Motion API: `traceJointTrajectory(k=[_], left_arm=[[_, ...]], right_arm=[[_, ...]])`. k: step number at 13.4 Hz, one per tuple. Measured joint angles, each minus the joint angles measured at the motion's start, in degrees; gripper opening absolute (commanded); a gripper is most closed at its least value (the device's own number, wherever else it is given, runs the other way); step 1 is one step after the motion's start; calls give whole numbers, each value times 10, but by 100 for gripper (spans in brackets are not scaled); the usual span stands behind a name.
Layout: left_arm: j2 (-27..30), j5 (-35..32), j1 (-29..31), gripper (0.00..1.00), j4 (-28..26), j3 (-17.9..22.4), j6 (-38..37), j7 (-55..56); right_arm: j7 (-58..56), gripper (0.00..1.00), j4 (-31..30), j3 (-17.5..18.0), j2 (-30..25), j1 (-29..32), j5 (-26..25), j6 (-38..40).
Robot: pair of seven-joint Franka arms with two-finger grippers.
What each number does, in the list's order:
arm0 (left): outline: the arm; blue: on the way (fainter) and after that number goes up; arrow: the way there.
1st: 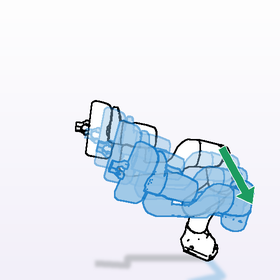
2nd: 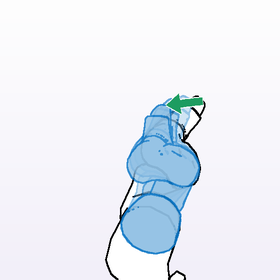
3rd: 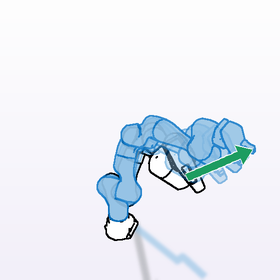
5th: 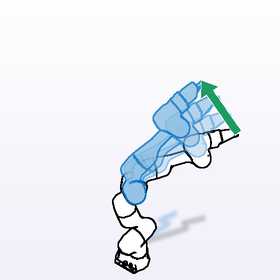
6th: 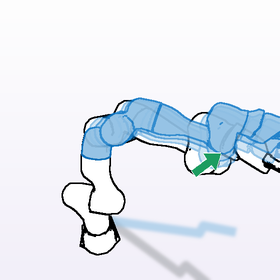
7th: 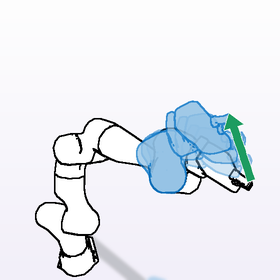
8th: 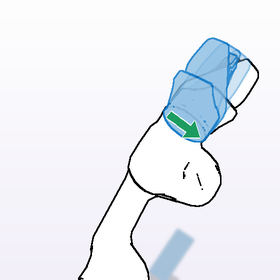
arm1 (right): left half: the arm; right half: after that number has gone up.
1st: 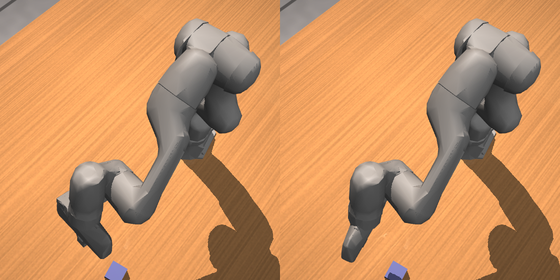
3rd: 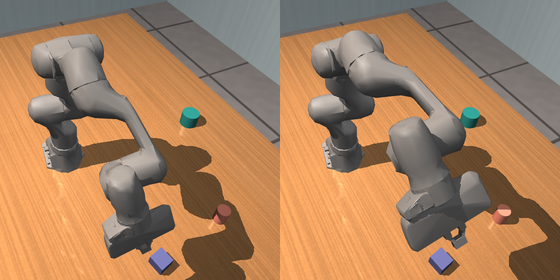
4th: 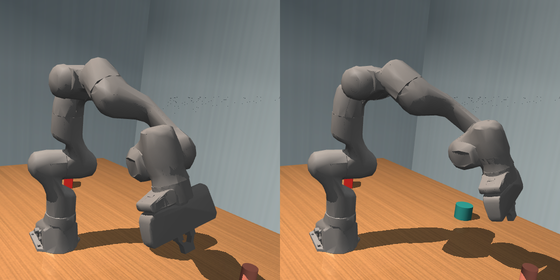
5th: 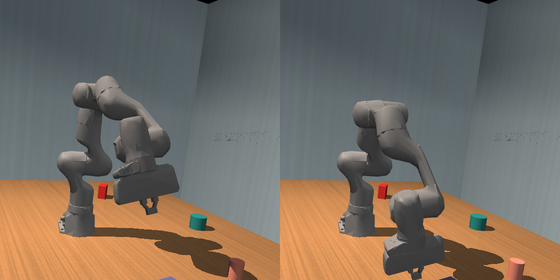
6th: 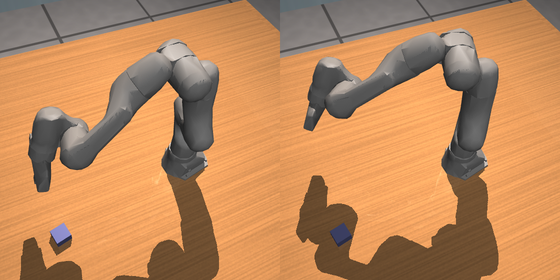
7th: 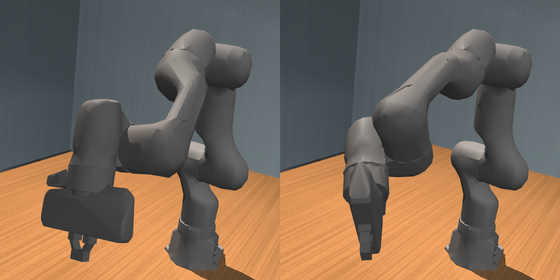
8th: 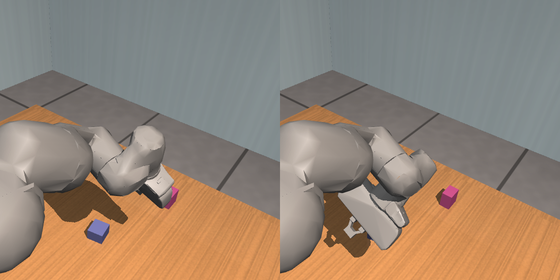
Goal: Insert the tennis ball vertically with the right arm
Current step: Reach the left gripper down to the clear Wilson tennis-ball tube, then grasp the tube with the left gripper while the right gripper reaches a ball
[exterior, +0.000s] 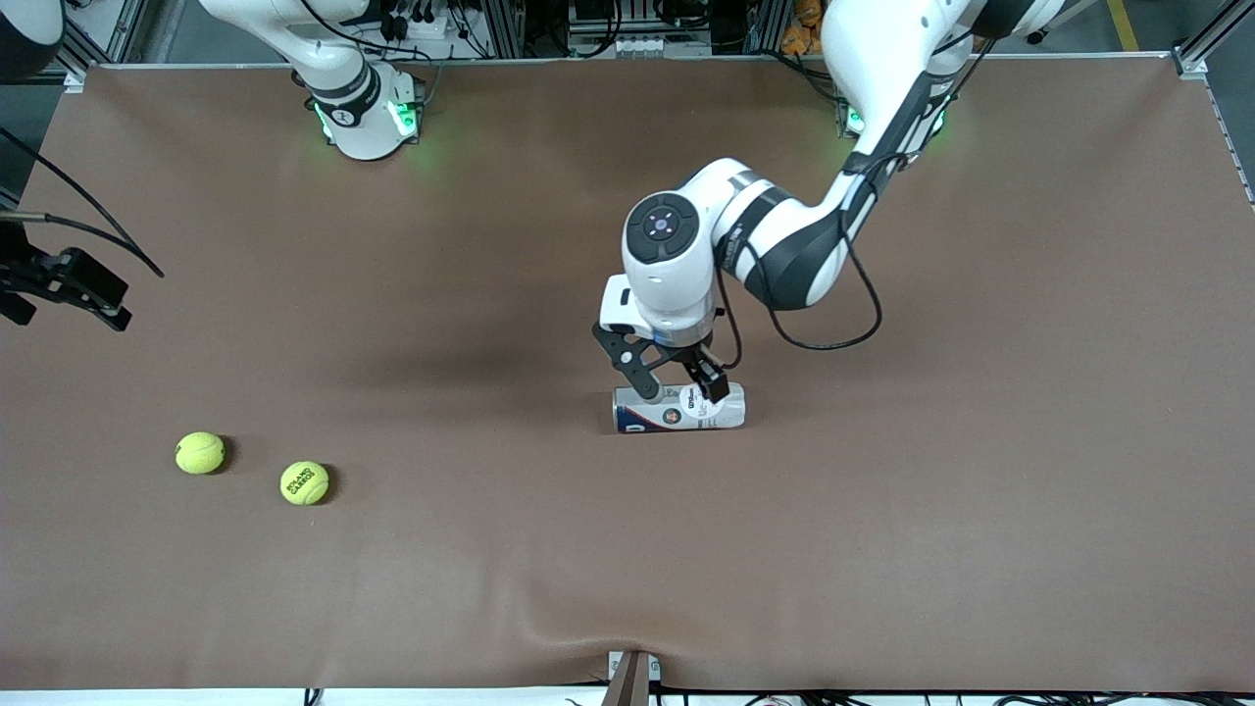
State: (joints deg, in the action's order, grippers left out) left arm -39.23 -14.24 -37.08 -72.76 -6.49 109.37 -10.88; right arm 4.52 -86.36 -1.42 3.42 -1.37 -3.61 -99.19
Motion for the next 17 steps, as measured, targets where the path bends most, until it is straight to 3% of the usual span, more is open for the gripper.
traceJointTrajectory(k=[4,8,12,17], left_arm=[[-13,0,-55,100,8,48,10,-46],[-17,-1,-71,100,9,52,12,-137],[-45,-33,-78,100,9,57,46,-175],[-76,-48,-83,100,9,67,72,-233]], right_arm=[[6,100,-2,-1,3,2,2,9],[8,100,-7,-1,16,2,8,27],[11,100,-9,-3,67,8,60,-4],[13,100,-13,-5,144,11,68,-77]])
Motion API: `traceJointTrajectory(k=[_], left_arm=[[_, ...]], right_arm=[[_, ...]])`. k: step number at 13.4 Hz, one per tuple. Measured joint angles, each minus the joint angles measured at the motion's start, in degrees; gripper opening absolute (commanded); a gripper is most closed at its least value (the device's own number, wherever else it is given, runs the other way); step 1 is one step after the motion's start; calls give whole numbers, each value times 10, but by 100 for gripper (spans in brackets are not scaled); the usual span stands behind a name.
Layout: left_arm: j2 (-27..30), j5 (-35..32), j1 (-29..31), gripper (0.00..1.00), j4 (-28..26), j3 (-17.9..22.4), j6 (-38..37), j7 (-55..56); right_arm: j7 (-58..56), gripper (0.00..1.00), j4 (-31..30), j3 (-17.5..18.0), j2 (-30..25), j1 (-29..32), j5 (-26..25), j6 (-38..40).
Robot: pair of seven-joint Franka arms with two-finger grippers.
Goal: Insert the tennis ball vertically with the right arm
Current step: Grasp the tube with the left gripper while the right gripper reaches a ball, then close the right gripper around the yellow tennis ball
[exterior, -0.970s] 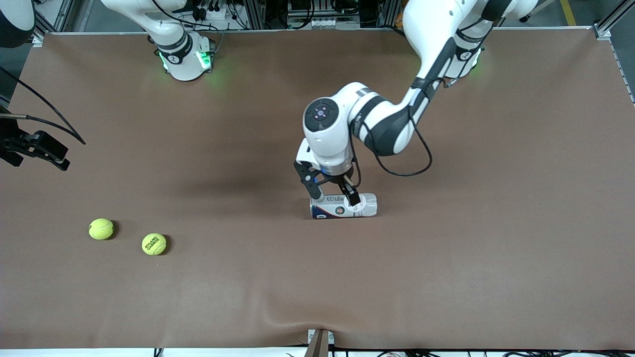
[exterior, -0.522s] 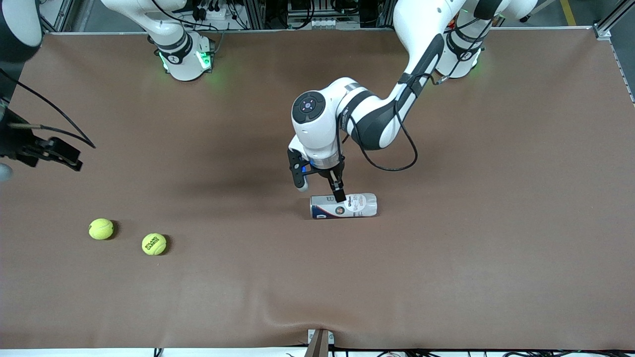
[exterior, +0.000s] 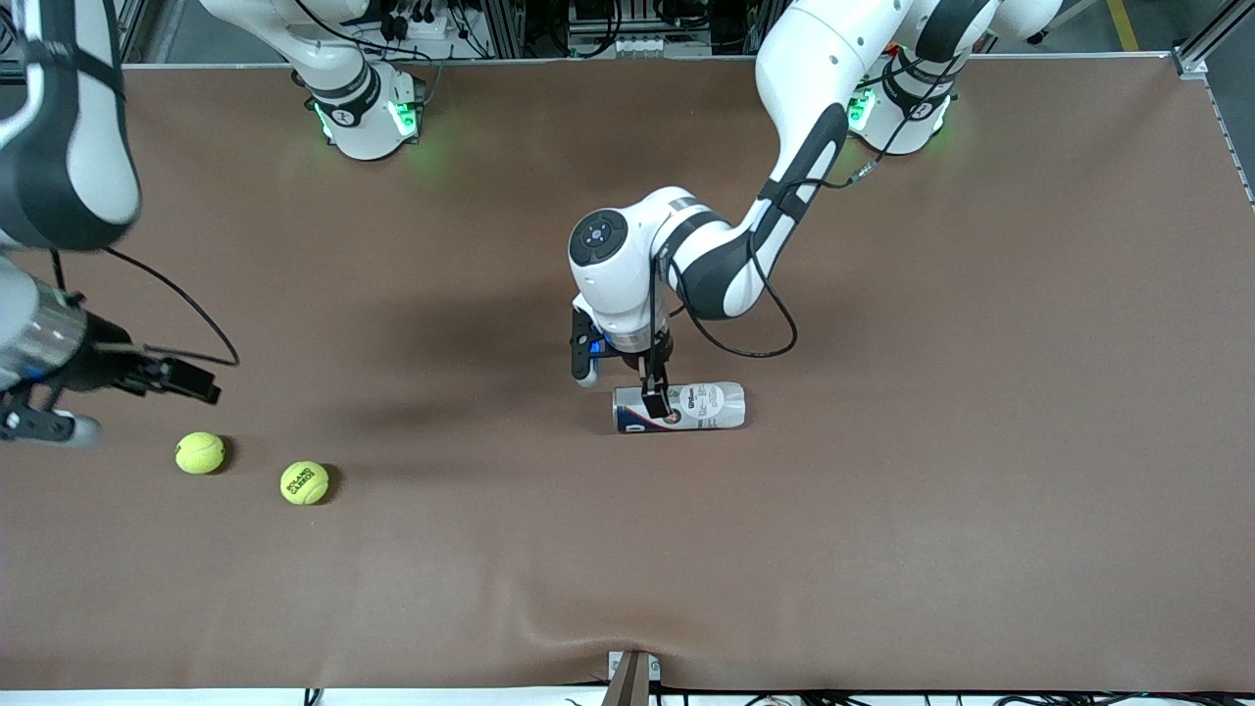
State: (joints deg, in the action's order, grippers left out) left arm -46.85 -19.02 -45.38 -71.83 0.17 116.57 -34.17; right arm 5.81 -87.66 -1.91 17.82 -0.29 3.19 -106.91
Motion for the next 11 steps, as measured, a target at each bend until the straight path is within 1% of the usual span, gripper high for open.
traceJointTrajectory(k=[3,6,9,11], left_arm=[[-3,2,0,100,0,2,-20,-6],[-13,4,0,100,-1,2,-42,-1],[-23,4,0,100,-1,2,-60,40],[-29,4,0,100,-1,5,-70,59]], right_arm=[[0,100,0,0,51,7,0,-59],[0,100,0,0,88,7,0,-111],[0,100,0,2,126,6,0,-146],[0,100,-2,2,164,5,0,-193]])
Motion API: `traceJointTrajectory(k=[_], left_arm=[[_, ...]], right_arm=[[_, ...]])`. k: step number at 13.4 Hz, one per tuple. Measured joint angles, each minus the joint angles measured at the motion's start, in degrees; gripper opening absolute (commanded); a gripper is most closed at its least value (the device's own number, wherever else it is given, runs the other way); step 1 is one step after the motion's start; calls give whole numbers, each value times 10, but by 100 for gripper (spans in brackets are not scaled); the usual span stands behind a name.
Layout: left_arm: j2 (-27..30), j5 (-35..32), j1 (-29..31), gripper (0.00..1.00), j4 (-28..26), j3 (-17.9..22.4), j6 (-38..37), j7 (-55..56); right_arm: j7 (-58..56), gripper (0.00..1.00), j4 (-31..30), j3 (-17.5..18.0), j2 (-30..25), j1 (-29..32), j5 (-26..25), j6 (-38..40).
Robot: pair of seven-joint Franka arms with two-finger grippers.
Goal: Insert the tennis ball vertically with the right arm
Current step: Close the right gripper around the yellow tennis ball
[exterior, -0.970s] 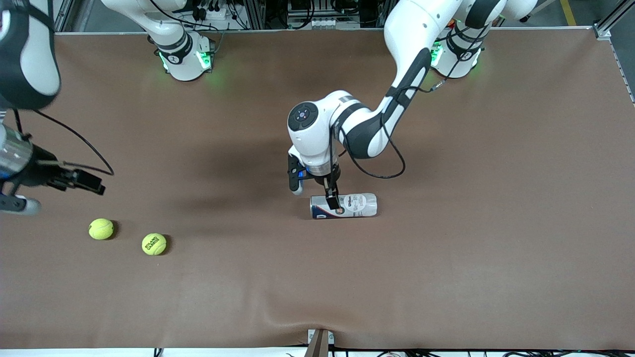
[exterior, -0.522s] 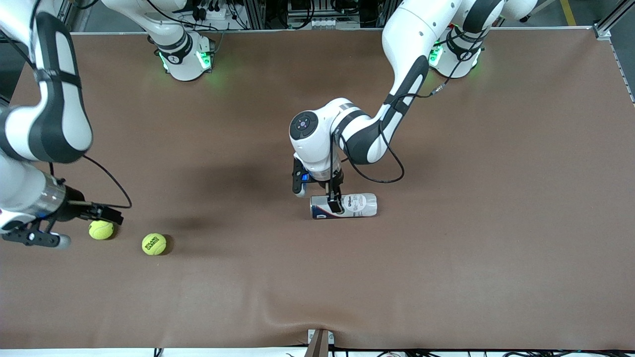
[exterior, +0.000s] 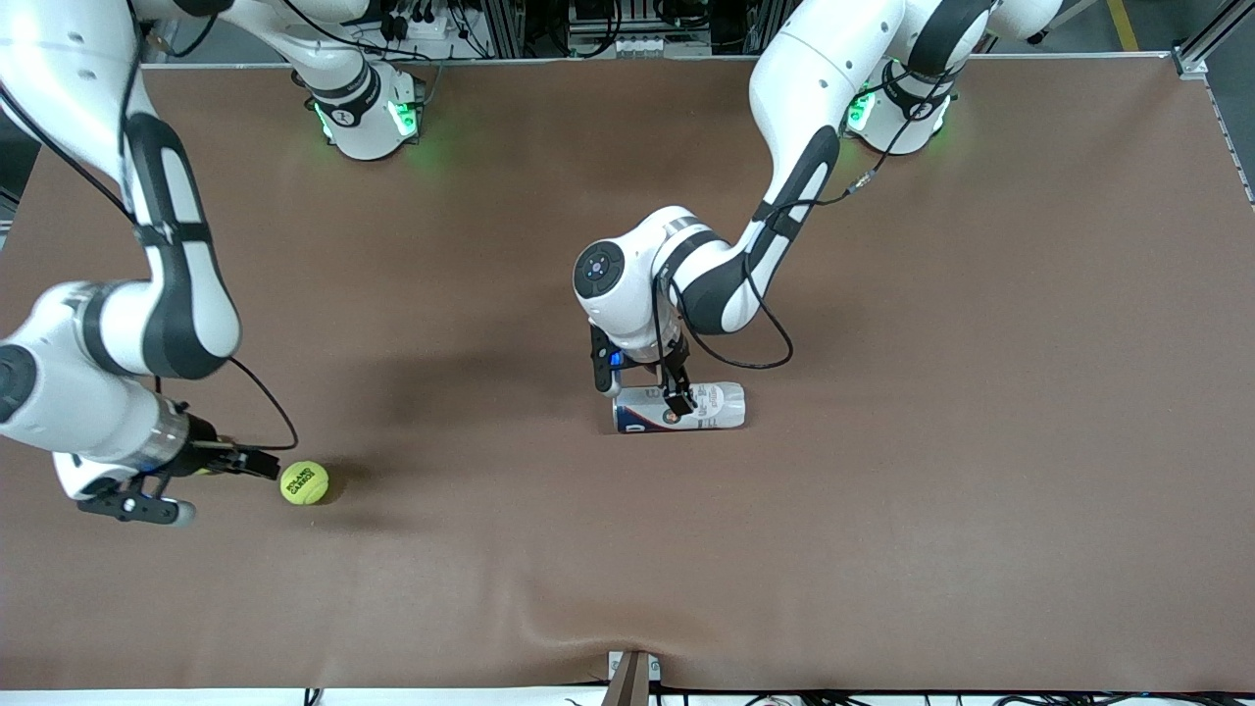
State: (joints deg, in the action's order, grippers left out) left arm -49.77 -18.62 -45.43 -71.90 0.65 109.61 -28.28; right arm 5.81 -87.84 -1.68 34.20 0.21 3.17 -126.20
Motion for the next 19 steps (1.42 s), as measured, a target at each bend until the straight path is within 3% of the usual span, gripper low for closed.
traceJointTrajectory(k=[5,14,19], left_arm=[[-12,0,0,100,0,21,-4,13],[-37,-3,0,100,0,28,-8,13],[-45,-15,-6,100,1,33,-8,13]], right_arm=[[0,100,1,0,65,-1,0,-67],[0,100,1,2,109,-5,0,-102],[0,87,2,2,111,-7,0,-103]])
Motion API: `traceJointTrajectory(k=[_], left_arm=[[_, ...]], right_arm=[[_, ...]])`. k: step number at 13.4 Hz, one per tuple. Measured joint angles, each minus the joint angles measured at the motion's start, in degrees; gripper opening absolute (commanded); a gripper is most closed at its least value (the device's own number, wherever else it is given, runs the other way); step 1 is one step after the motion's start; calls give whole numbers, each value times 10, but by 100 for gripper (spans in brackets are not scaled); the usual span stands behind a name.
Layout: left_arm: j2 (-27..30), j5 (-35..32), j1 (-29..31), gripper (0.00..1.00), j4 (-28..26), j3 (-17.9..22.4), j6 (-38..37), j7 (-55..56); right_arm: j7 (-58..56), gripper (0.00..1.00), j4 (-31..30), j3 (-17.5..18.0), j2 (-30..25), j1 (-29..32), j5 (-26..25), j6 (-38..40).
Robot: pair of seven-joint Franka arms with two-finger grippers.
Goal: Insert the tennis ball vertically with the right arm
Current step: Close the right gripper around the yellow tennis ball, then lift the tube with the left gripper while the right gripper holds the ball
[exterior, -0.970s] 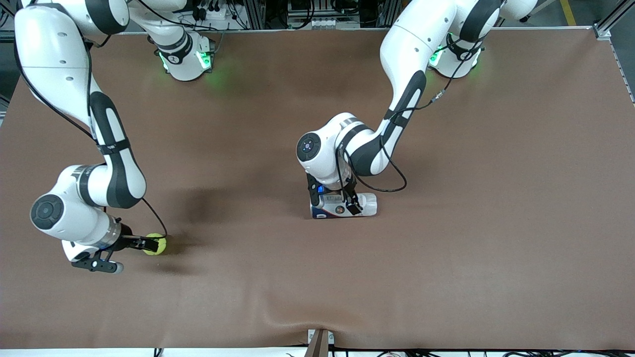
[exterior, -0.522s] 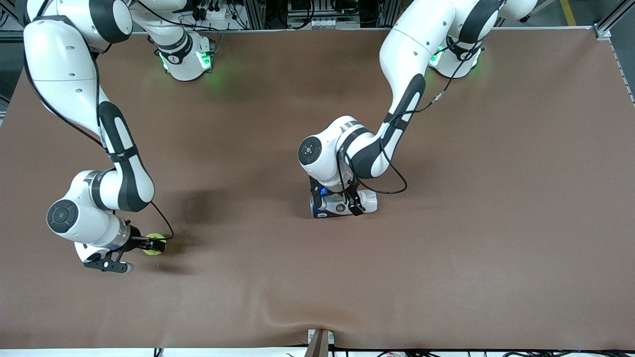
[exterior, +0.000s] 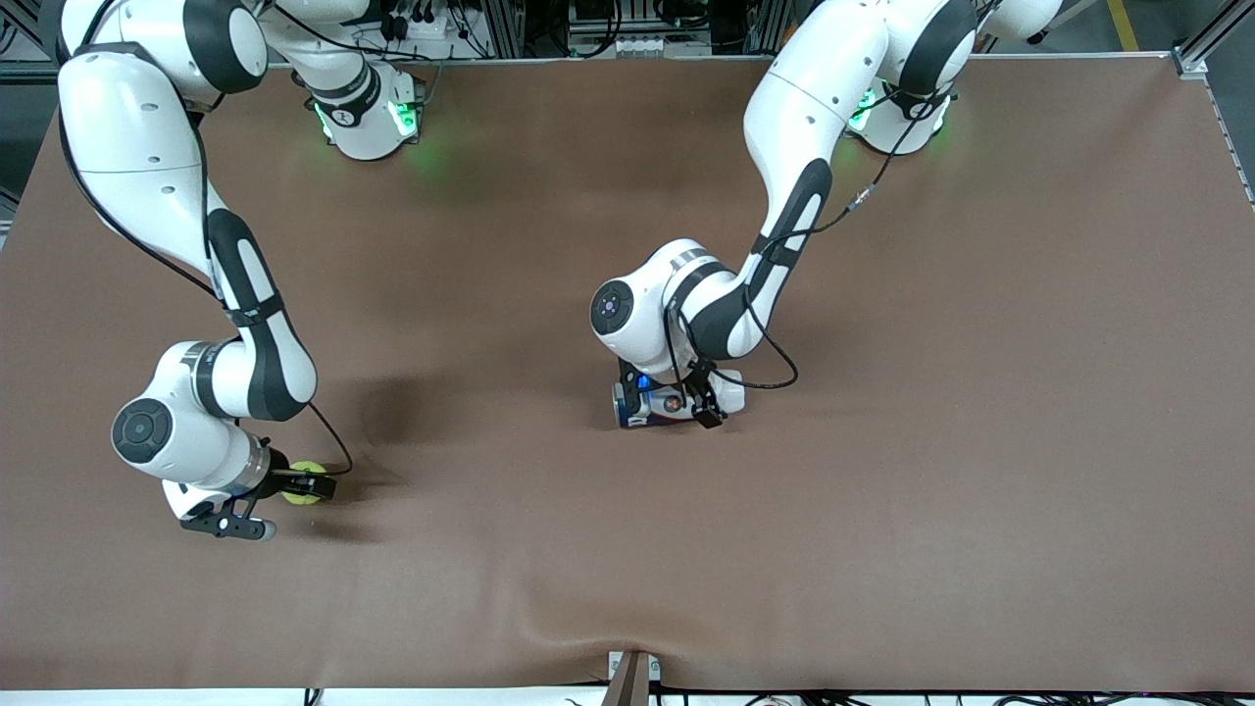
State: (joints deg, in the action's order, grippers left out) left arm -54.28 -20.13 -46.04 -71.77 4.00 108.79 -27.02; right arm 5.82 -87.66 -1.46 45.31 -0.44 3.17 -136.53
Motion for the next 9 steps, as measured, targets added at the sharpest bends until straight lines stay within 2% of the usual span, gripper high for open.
traceJointTrajectory(k=[1,3,5,7,9], left_arm=[[0,0,0,100,0,1,-1,0],[0,0,0,100,0,3,-11,0],[0,0,0,100,1,4,-19,0],[0,0,0,100,4,5,-31,0],[0,0,-2,100,8,5,-49,0]], right_arm=[[0,76,0,0,0,0,0,0],[0,43,0,0,0,0,0,0],[0,37,2,0,0,0,0,-1],[0,16,4,0,0,-1,-1,-1],[0,0,4,0,0,-5,-8,-1]])
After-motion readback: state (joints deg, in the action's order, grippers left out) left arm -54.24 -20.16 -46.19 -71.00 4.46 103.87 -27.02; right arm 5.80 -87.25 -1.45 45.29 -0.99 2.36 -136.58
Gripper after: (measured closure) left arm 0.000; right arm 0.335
